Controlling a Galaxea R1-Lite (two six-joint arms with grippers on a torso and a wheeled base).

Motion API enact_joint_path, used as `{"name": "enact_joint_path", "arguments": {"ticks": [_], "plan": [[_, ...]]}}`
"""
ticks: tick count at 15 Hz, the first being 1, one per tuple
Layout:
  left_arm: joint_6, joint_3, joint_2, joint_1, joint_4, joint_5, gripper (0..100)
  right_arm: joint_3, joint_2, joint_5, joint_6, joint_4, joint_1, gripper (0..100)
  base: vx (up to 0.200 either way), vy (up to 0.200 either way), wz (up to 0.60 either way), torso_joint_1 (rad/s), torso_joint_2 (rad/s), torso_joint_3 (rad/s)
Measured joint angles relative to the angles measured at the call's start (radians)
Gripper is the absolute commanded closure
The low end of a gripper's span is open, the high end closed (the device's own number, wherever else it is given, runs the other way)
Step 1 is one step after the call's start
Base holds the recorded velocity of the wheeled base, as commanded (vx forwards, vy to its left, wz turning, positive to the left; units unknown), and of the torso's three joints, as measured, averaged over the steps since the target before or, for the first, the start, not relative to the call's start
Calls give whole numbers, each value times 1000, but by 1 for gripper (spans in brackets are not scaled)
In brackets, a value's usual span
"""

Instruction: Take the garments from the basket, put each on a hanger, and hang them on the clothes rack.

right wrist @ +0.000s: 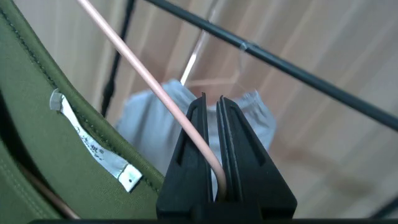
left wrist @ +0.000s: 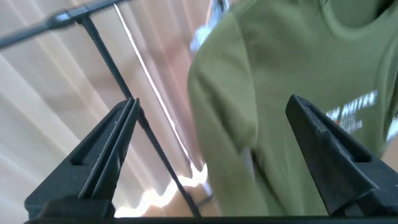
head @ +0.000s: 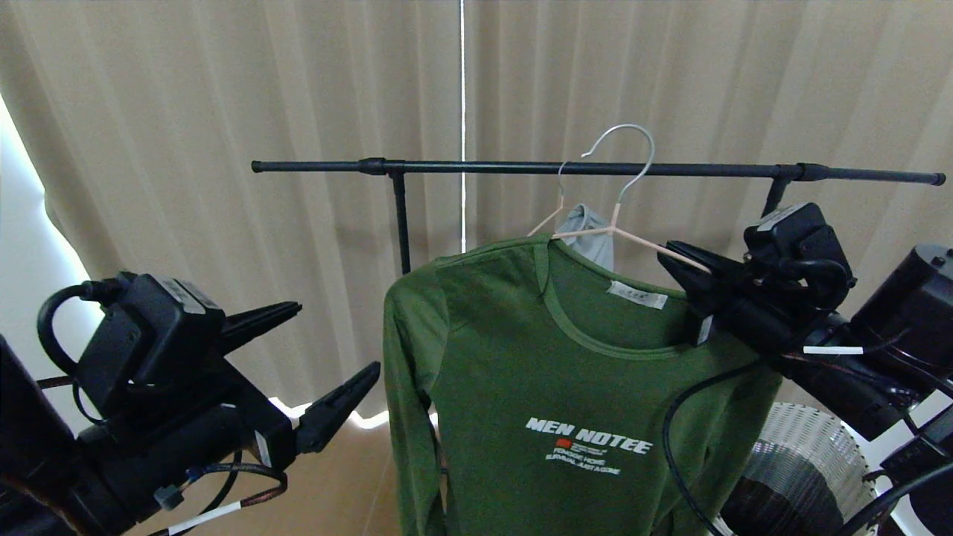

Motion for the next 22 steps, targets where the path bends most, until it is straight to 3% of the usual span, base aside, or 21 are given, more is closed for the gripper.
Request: {"name": "enact_joint_path", "arguments": {"ticks": [3, 9, 16, 17, 20, 22], "plan": [[-1, 32, 15, 2, 6, -49, 0, 27, 11, -4, 11, -17, -4, 100, 0, 0, 0, 0, 0, 0], [5, 60, 61, 44, 6, -54, 0, 68, 27, -2, 11, -203, 11, 100, 0, 0, 0, 0, 0, 0], [6, 21, 111, 54, 4, -55, 0, 103, 14, -4, 10, -276, 87, 100, 0, 0, 0, 0, 0, 0], [7, 20, 117, 55, 4, -54, 100, 104, 11, -5, 10, -276, 91, 100, 0, 0, 0, 0, 0, 0], [23, 24, 129, 67, 2, -48, 100, 105, 1, -6, 9, -277, 95, 100, 0, 0, 0, 0, 0, 0], [77, 39, 130, 104, 1, -48, 100, 103, -2, -8, 7, -277, 87, 100, 0, 0, 0, 0, 0, 0]]}}
